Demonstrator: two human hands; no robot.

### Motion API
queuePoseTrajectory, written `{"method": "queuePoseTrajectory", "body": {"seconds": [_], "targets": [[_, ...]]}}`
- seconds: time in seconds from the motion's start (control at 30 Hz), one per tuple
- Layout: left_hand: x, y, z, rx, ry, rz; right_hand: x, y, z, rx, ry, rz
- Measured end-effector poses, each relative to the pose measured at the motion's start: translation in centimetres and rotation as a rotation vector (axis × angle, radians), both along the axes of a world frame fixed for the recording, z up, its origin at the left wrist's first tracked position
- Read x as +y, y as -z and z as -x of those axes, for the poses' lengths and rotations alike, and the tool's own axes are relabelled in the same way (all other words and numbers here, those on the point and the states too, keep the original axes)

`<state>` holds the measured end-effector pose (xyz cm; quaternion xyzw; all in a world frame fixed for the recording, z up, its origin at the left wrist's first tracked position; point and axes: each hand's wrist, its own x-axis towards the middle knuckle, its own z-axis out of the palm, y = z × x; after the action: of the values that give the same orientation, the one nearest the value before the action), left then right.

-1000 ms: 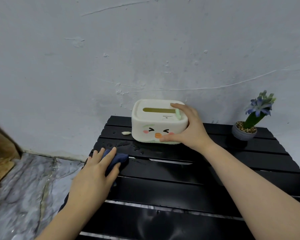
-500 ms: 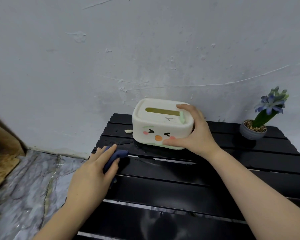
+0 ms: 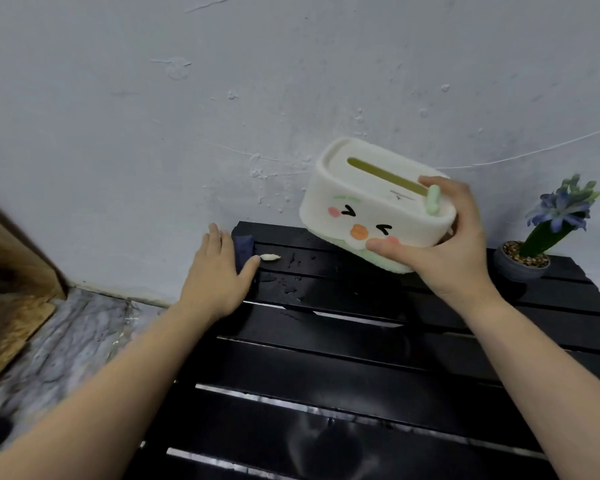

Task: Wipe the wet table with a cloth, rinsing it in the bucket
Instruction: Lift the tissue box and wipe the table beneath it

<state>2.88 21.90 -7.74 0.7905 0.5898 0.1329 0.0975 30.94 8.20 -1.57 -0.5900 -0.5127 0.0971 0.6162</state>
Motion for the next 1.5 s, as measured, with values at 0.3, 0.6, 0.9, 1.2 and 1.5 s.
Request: {"method": "queuePoseTrajectory", "body": {"seconds": [0.3,0.6,0.9,1.2,1.5], "targets": [[0.0,-0.6,-6.1,-0.063,0.185,-0.116,-0.8,-1.1,-1.5,-0.051,0.019,-0.014],[-11.3,-1.4,-10.8,-0.329,0.863,0.095,-1.3,-3.1,-1.7,-0.109,0.029,-0.017],[1.9,0.2,-4.2,-0.319,-0.071,-0.141,-1.3,-3.7,-2.7,-0.079,0.034,-0.028],[-0.5,0.9,-13.9,0.173,-0.063,-0.129,-1.4,-3.8,-3.6,-0.068,0.03,-0.051],[-7.4,0.3,-23.9,0.18,0.207,-0.077,-2.5,-3.9,-5.0,-0.104,0.049,-0.052]]}}
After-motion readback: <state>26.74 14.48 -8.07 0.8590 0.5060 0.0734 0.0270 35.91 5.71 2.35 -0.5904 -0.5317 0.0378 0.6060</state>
